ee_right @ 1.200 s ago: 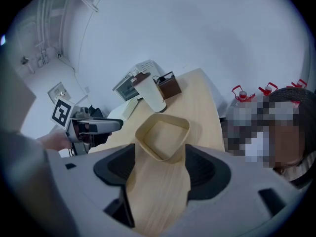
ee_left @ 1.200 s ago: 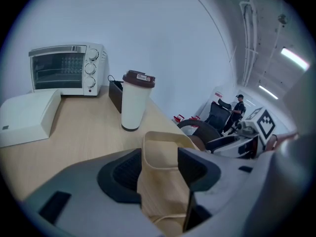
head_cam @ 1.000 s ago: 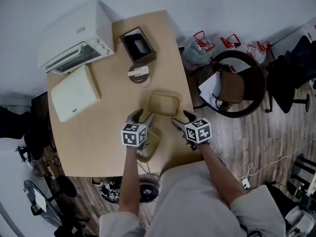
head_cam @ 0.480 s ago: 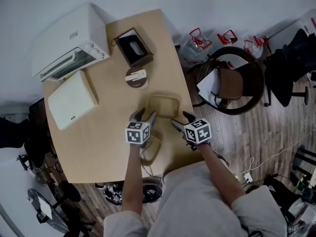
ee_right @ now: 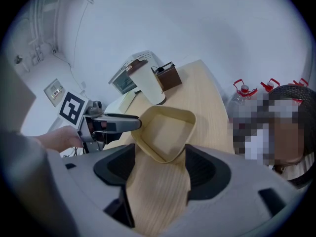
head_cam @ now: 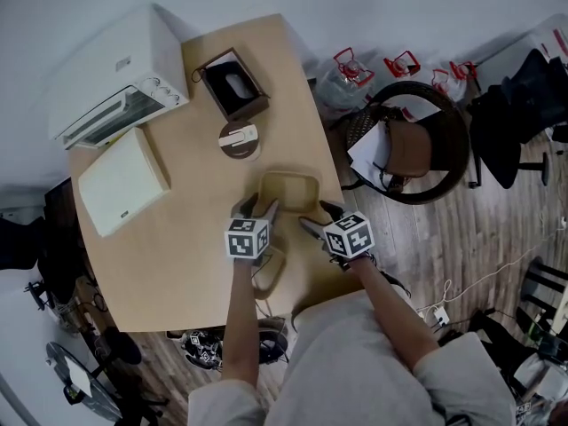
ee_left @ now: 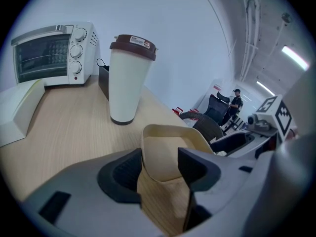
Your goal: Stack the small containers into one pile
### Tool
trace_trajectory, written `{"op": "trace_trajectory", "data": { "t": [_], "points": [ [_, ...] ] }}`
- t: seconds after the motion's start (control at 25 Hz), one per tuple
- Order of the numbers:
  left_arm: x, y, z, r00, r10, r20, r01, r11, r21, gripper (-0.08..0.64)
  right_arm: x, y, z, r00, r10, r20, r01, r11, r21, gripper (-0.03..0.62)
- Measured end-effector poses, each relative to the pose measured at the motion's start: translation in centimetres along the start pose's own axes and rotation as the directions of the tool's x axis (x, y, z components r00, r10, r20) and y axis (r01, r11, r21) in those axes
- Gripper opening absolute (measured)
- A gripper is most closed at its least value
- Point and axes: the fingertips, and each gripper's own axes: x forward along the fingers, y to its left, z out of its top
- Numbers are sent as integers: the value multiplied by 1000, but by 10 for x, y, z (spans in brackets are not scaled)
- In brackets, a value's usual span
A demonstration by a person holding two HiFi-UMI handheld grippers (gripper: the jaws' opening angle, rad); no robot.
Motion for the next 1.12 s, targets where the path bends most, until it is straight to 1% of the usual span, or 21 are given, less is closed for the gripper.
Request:
{"op": "trace_trajectory", "data": {
  "t": [0.12,0.24,0.4,0.48,0.6,0.8,0.96,1.12],
  "points": [
    [-1,0,-2,1000,-6,-11,6,1000,5,221,-1,-4,1,1000,-3,12,2,1000,25,319],
    [-1,2,-5,1000,-2,-23,2,1000,19,221,1,-9,-1,1000,-26,7,26,1000,17,319],
    [-2,4,-6,1000,-18,-16,18,1000,-4,218,4,-2,-3,1000,2,6,-2,1000,25,318],
    [-3,1,-6,999,-25,-21,25,1000,-4,216,5,1,-5,1000,-3,4,3,1000,20,318],
    [-6,-1,-2,999,-29,-15,29,1000,8,216,6,1,-3,1000,-11,0,11,1000,-4,318],
    [-14,-2,0,1000,-29,-6,29,1000,10,207,1,7,9,999,-20,27,21,999,-50,319],
    [-25,-5,5,1000,-22,18,21,1000,23,207,-5,13,19,999,-19,43,24,994,-107,319],
    [-41,-9,11,999,1,49,-3,999,37,207,-11,22,27,998,-8,57,18,984,-176,321]
  ]
}}
